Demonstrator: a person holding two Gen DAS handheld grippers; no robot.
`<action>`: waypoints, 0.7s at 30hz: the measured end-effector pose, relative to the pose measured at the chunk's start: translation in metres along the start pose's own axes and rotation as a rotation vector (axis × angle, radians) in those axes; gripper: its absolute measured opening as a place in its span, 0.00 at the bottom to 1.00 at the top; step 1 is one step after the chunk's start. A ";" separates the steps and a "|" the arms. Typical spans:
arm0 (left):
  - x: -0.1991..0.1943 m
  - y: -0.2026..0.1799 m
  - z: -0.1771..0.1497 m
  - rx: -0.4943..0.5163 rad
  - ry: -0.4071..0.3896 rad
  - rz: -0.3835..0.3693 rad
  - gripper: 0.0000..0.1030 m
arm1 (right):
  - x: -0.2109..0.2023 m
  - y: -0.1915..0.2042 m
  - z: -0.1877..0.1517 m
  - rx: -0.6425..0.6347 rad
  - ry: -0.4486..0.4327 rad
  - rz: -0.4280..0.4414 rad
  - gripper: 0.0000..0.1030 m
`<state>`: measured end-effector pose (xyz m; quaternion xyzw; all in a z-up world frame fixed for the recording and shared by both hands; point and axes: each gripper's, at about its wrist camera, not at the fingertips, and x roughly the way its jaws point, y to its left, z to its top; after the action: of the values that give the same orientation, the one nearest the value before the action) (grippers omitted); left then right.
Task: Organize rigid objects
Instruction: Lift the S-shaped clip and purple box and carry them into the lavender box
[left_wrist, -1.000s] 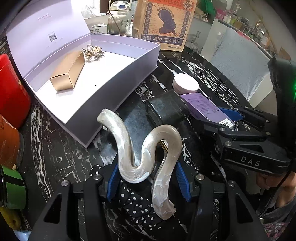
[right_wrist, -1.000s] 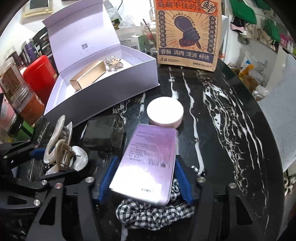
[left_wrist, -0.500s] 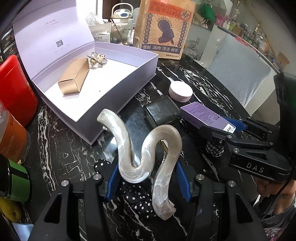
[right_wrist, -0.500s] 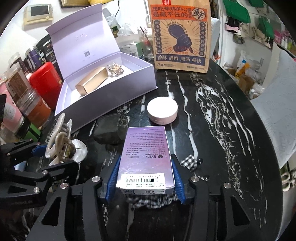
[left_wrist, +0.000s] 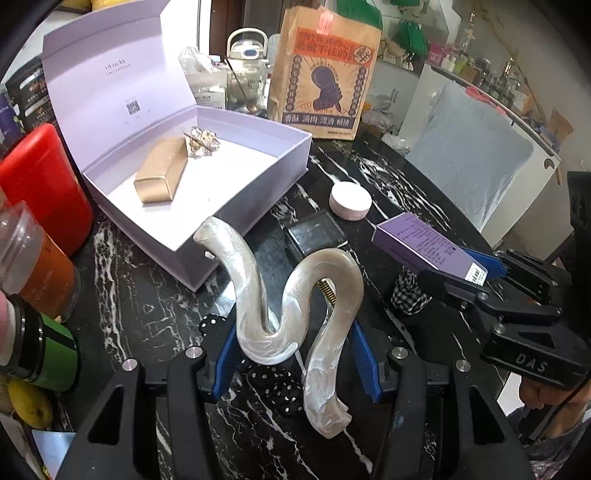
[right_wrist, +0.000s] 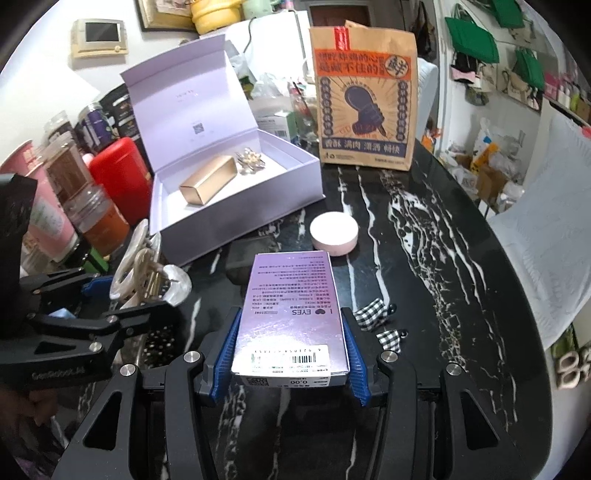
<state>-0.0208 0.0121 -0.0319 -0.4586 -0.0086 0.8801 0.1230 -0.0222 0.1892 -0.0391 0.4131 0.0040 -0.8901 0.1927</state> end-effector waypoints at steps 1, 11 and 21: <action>-0.003 0.000 0.000 0.001 -0.006 0.003 0.52 | -0.002 0.001 0.000 -0.003 -0.005 0.002 0.49; -0.021 0.003 0.009 -0.001 -0.057 0.028 0.52 | -0.024 0.014 0.009 -0.051 -0.061 0.026 0.49; -0.037 0.013 0.027 -0.009 -0.110 0.046 0.52 | -0.035 0.025 0.031 -0.105 -0.104 0.044 0.49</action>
<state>-0.0249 -0.0062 0.0114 -0.4101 -0.0086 0.9065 0.0998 -0.0157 0.1725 0.0106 0.3555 0.0314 -0.9045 0.2334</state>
